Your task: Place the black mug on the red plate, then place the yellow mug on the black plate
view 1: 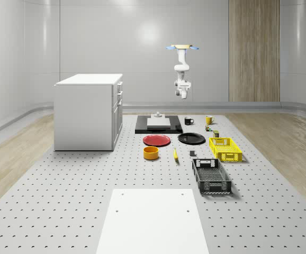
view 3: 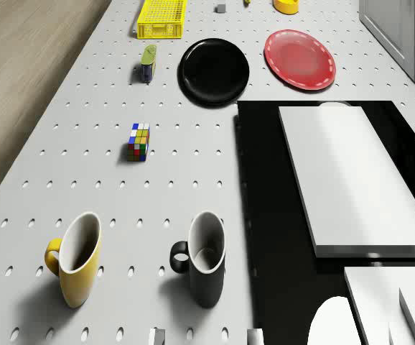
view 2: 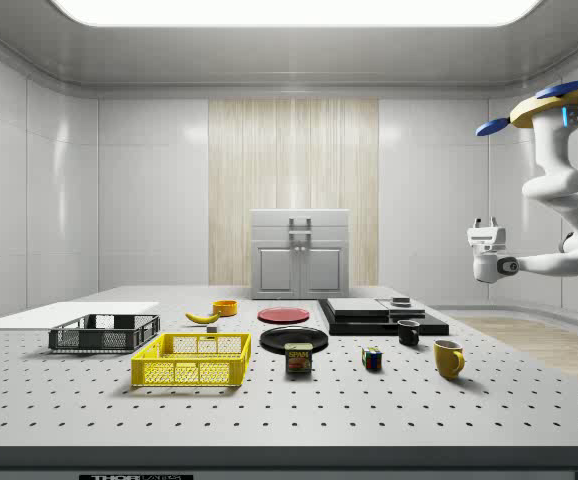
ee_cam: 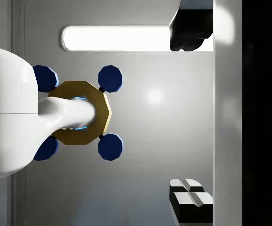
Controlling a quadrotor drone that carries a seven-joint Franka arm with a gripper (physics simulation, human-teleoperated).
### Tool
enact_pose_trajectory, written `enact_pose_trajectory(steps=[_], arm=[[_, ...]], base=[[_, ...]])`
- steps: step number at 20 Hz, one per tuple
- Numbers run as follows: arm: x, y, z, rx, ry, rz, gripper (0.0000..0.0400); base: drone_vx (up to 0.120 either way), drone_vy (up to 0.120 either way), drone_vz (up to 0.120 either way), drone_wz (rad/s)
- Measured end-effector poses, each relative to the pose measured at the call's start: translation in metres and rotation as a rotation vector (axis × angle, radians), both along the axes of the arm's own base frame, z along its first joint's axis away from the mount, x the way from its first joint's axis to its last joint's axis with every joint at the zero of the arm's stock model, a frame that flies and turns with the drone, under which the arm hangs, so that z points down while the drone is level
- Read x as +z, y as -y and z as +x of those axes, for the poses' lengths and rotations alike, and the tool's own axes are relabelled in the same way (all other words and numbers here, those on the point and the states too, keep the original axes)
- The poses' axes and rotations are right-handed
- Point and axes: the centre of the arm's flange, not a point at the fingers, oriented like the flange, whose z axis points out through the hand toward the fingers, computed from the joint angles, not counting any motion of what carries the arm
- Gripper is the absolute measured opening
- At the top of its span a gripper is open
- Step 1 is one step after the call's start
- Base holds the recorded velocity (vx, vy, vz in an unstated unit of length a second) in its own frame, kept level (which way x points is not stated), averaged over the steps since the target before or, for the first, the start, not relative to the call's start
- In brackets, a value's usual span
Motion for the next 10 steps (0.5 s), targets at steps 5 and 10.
enact_pose_trajectory(steps=[5, 10], arm=[[0.037, 0.0, -0.004, 0.0, 0.004, 0.0, 0.04], [0.066, 0.0, -0.002, 0.0, 0.008, 0.0, 0.04]], base=[[0.0, 0.0, 0.0, 0.0], [0.0, 0.0, 0.0, 0.0]])
